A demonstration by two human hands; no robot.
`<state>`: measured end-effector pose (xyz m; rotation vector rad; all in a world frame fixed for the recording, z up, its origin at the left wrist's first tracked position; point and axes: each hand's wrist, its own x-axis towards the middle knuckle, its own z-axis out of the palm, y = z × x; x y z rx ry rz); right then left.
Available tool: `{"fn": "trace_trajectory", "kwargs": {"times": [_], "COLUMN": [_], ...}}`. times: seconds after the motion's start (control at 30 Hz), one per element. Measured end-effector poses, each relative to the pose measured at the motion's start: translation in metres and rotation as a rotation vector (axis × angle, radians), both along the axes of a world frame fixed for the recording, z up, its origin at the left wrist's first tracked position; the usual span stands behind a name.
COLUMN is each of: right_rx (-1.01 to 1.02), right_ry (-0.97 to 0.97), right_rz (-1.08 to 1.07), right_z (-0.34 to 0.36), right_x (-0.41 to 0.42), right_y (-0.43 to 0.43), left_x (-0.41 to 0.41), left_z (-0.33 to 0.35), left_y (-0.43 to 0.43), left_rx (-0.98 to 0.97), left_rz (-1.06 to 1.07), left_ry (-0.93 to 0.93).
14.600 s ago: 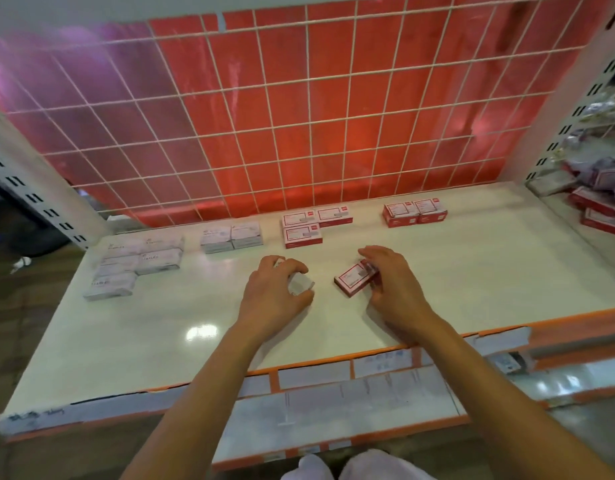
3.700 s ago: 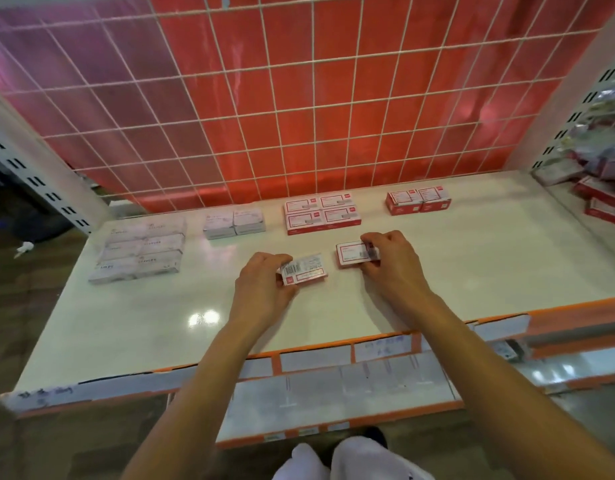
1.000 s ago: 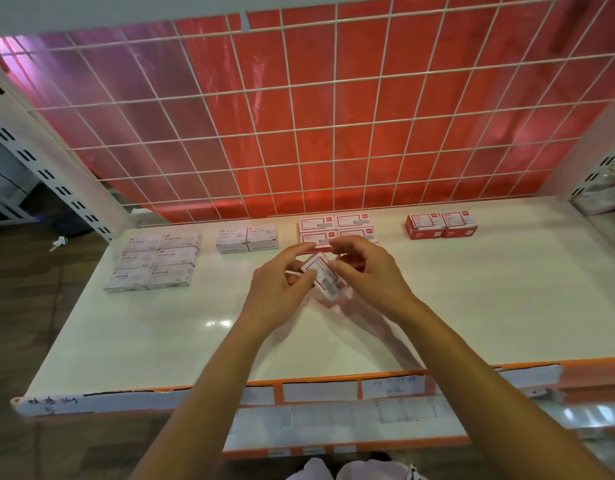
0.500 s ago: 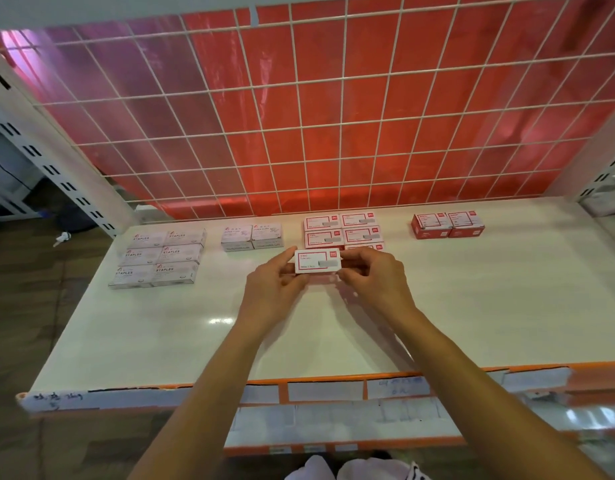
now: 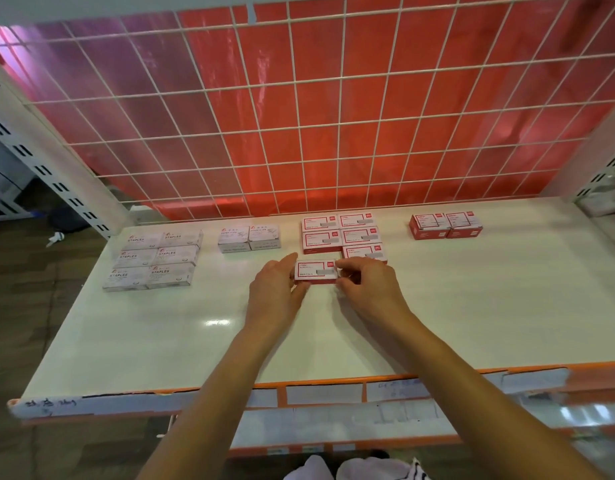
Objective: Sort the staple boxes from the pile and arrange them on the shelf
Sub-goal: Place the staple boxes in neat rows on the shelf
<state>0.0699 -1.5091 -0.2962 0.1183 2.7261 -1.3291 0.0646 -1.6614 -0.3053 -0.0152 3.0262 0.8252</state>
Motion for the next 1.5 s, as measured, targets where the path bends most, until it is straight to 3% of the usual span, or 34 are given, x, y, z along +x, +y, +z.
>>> {"fn": "trace_trajectory", "kwargs": {"times": [0.2,0.9,1.3,1.5], "right_rx": [0.187,0.290,0.351,0.467], "right_ry": [0.196,0.182,0.237,0.314], "right_rz": [-0.084,-0.103,-0.081,0.061], "right_z": [-0.005,-0.024,-0.017,-0.017], "right_x": [-0.010,-0.028,-0.033,-0.067], "right_y": [0.017,0.033,0.036,0.031], "left_x": [-0.005,-0.023,-0.027,-0.051], "left_z": [0.002,-0.011,-0.011,-0.008], "left_y": [-0.001,0.011,0.008,0.034], "left_rx": [-0.012,-0.018,-0.161,-0.119], "left_rz": [-0.014,-0.012,-0.061,-0.155], "left_ry": [0.040,0.109,0.143,0.222]}}
